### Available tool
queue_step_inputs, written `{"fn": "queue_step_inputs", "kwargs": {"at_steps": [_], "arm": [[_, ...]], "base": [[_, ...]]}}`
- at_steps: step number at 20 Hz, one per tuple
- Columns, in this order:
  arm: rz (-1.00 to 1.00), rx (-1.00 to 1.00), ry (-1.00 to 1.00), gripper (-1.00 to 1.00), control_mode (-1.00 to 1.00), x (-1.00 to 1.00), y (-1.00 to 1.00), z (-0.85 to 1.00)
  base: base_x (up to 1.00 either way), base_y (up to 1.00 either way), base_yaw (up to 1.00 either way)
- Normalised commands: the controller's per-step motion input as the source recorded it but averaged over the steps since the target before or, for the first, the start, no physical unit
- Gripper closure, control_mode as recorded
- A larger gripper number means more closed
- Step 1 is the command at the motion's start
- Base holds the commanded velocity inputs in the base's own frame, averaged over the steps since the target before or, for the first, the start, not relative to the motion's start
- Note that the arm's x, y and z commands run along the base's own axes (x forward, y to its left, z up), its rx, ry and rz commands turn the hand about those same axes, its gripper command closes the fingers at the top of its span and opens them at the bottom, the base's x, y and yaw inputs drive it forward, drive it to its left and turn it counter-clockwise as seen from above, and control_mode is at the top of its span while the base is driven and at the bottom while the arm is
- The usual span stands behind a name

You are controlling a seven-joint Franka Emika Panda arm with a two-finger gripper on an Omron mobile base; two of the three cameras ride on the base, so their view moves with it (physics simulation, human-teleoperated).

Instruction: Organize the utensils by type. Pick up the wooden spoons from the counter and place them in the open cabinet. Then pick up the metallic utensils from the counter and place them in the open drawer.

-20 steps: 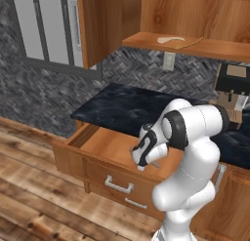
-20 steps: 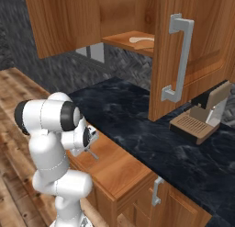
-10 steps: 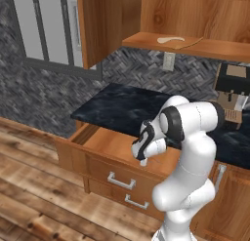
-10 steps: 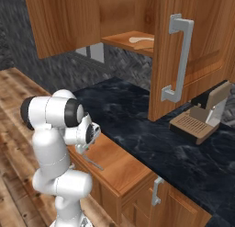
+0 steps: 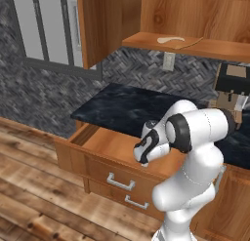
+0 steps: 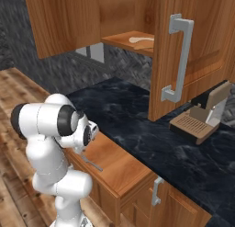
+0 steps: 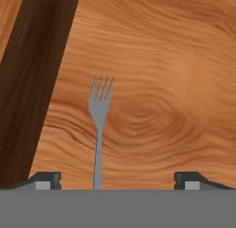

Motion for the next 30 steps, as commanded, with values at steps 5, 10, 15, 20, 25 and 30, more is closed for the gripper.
{"fn": "queue_step_inputs", "kwargs": {"at_steps": [5,10,15,20,25,30], "arm": [[0.0,0.0,-0.2,-1.0,-1.0,-0.18,0.05,0.8],[-0.09,0.13,-0.02,-1.0,-1.0,-0.49,0.05,0.69],[-0.23,0.26,0.06,-1.0,-1.0,-0.43,0.08,0.73],[-0.28,0.25,0.05,-1.0,-1.0,-0.42,0.2,0.53],[-0.42,0.11,0.01,-1.0,-1.0,-0.36,0.31,0.31],[-0.41,0.13,0.09,-1.0,-1.0,-0.25,0.13,0.22]], "base": [[0.0,0.0,0.0],[0.0,0.0,0.0],[0.0,0.0,0.0],[0.0,0.0,0.0],[0.0,0.0,0.0],[0.0,0.0,0.0]]}}
